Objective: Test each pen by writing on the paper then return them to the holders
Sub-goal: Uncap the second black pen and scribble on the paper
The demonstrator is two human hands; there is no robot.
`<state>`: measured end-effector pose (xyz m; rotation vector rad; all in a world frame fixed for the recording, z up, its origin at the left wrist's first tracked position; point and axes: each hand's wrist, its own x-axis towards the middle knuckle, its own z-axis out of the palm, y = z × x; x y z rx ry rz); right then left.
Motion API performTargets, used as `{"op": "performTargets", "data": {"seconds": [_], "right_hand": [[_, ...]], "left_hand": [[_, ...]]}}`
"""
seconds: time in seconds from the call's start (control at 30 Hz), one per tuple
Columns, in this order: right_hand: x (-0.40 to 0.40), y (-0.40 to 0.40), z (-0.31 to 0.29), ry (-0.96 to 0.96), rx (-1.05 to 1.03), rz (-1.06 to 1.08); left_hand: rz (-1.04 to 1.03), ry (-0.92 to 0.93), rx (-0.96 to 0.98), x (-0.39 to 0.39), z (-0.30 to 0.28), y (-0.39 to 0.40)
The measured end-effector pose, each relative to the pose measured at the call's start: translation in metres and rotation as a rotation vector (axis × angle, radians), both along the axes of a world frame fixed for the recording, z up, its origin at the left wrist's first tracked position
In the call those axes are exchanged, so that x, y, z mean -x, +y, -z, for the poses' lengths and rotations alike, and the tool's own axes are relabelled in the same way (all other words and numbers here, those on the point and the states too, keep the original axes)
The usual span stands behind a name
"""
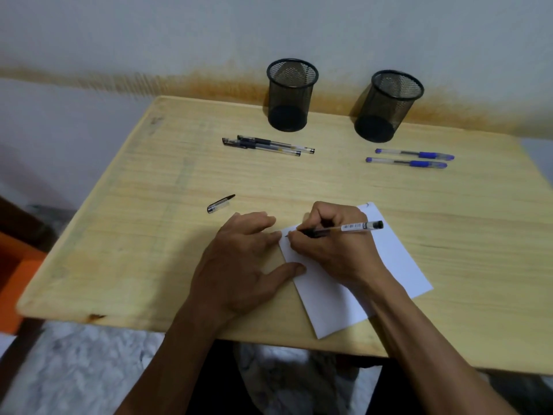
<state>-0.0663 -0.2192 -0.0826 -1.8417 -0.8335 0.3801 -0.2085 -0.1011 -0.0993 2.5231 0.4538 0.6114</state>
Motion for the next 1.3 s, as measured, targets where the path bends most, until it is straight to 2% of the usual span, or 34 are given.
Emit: {"op": "performTargets", "data": {"seconds": [0.23,0.8,0.97,1.3], "right_hand": [[-0.0017,0.0009,0.0002,0.014,-0.008,-0.055],[-0.0028,0.0008,0.0029,0.035,-0.037,-0.03],[-0.0045,0.001,0.0047,0.132,-0.055,-0.016],[-0.0014,-0.001,0.0002,0.068,-0.034,-0.014]], "left_hand": [[-0.004,0.002,0.02,0.001,-0.0009,-0.0012],[-0.025,0.005,0.05,0.0012,-0.0012,-0.0018],[-0.026,-0.003,0.048,0.001,-0.0011,-0.002],[-0.03,0.018,0.064,0.0014,-0.002,-0.0022]]}}
